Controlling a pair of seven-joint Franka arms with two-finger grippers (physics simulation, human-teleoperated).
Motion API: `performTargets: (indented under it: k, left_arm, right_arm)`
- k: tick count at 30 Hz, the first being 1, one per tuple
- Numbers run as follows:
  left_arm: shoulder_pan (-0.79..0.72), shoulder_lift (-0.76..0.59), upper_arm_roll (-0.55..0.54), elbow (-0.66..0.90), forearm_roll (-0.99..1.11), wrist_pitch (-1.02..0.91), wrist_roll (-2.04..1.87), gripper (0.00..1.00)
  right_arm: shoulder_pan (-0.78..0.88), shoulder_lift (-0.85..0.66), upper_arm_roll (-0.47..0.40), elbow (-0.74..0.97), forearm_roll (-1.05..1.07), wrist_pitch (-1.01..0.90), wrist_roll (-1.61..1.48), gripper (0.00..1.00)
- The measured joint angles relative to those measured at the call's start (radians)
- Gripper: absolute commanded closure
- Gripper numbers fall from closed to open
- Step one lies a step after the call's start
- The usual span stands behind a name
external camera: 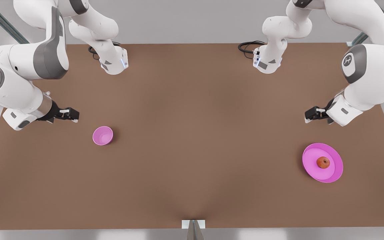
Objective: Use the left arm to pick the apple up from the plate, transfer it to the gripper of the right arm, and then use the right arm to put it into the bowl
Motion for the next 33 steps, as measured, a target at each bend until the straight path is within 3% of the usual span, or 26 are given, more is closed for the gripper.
performTargets:
  k: [4, 8, 14, 22, 33]
  left_arm:
    - [0.000, 0.022, 0.027, -0.119, 0.021, 0.089, 0.009, 0.00]
    - [0.081, 0.155, 0.078, -0.169, 0.033, 0.252, 0.020, 0.00]
    - [0.197, 0.340, 0.096, -0.123, -0.042, 0.445, 0.092, 0.00]
    - [0.277, 0.519, 0.102, 0.001, -0.140, 0.566, 0.237, 0.00]
    - [0.275, 0.586, 0.101, -0.080, -0.189, 0.639, 0.373, 0.00]
  right_arm:
    - [0.000, 0.003, 0.000, 0.002, 0.000, -0.002, 0.012, 0.00]
    - [0.007, 0.005, 0.001, 0.004, -0.001, 0.000, 0.022, 0.00]
    - [0.008, 0.006, 0.002, 0.006, -0.001, 0.001, 0.032, 0.00]
    - [0.009, 0.006, 0.002, 0.006, -0.001, 0.001, 0.041, 0.00]
    - [0.008, 0.006, 0.002, 0.006, 0.000, 0.001, 0.048, 0.00]
